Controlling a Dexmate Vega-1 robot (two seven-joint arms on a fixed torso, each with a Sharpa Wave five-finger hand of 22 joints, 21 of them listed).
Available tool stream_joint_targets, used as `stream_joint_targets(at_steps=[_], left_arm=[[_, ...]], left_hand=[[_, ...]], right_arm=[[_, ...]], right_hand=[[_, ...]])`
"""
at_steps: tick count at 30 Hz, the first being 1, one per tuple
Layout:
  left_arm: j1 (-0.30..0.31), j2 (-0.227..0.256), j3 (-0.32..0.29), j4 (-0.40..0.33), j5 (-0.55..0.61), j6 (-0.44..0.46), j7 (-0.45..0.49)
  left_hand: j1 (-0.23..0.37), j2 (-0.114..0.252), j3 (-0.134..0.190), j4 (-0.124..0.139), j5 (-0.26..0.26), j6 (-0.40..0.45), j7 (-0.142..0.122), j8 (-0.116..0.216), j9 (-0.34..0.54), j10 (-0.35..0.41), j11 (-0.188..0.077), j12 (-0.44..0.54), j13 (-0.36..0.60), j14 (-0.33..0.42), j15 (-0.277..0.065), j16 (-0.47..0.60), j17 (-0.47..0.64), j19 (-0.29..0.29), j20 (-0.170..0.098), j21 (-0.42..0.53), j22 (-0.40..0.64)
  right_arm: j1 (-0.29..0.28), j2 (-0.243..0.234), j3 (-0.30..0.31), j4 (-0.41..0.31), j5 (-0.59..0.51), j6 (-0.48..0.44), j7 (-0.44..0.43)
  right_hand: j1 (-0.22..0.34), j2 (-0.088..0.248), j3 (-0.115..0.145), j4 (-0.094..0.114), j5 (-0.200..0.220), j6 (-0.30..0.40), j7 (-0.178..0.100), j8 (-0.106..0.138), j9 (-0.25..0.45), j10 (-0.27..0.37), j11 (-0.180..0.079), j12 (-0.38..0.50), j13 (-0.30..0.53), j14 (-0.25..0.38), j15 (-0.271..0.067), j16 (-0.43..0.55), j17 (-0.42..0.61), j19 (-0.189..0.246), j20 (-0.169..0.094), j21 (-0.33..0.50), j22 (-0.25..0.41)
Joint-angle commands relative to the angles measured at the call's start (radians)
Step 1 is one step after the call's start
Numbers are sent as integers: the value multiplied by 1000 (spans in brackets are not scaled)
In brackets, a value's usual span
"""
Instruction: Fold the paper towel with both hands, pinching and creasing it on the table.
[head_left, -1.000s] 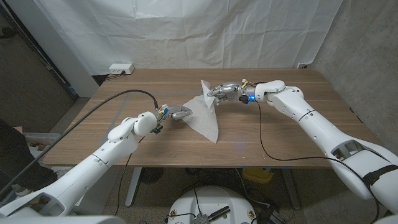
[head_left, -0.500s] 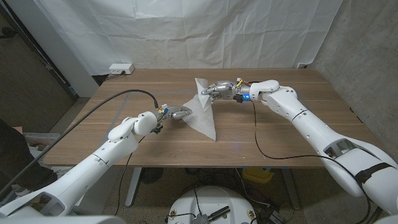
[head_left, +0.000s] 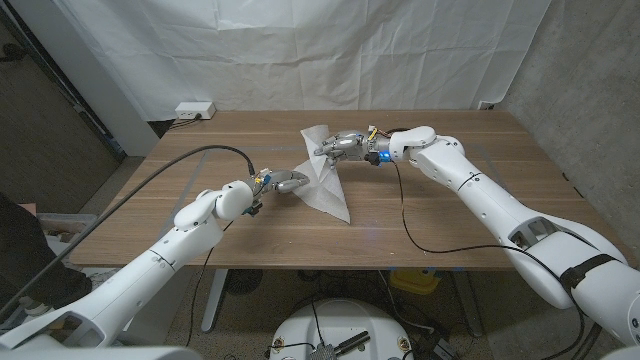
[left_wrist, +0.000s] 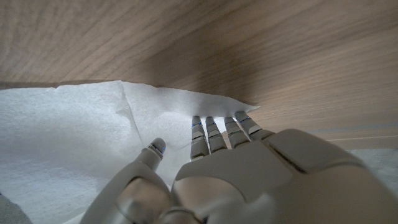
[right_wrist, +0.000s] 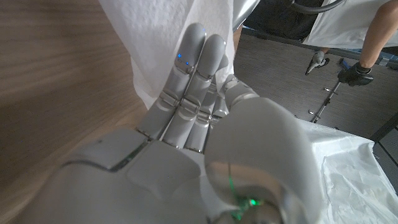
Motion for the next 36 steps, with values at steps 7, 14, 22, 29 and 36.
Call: stream_joint_targets(at_steps=[7,14,22,29,36], left_arm=[[17,0,-6,-17,4,7,9],[22,1,-10,-21,5,12,12],[25,0,-12,-24,5,15,14],[20,-2,-8,-22,9,14,14],[33,-1,-17,-43,22,30,30]], left_hand=[[-1,28,-3,2,5,-3,-1,0,4,-1,-5,3,4,0,-37,-1,4,9,7,6,4],[-1,29,-4,2,5,-3,0,1,4,-1,-5,2,4,0,-37,-1,3,9,7,6,5],[0,29,-5,2,5,-3,0,0,3,-2,-4,2,4,1,-37,-1,3,10,7,4,5],[0,30,-5,2,5,-5,0,0,3,-1,-4,2,4,-1,-33,-1,3,10,7,3,5],[1,30,-6,1,5,-7,1,0,4,7,-1,6,4,10,-20,3,4,8,22,-2,5]], right_arm=[[18,35,-34,6,-63,-56,-91],[35,39,-56,17,-87,-75,-88],[36,34,-72,-5,-112,-99,-100],[36,35,-83,-4,-123,-104,-98],[37,32,-93,-10,-145,-111,-115]], right_hand=[[8,1,5,8,3,22,21,-4,0,3,-2,4,-2,3,-4,-7,4,-9,-2,18,-2],[9,1,6,8,4,22,22,-7,-1,6,0,5,-5,3,-6,-12,3,-11,-2,29,-4],[9,1,6,8,4,25,21,-9,-1,8,1,6,-8,5,-1,-11,8,-14,-1,38,-6],[7,0,6,10,4,27,21,-13,-3,8,3,5,-13,5,0,-16,7,-17,-1,51,-10],[6,0,5,11,3,29,19,-15,-4,9,2,5,-16,7,0,-19,7,-22,0,62,-13]])
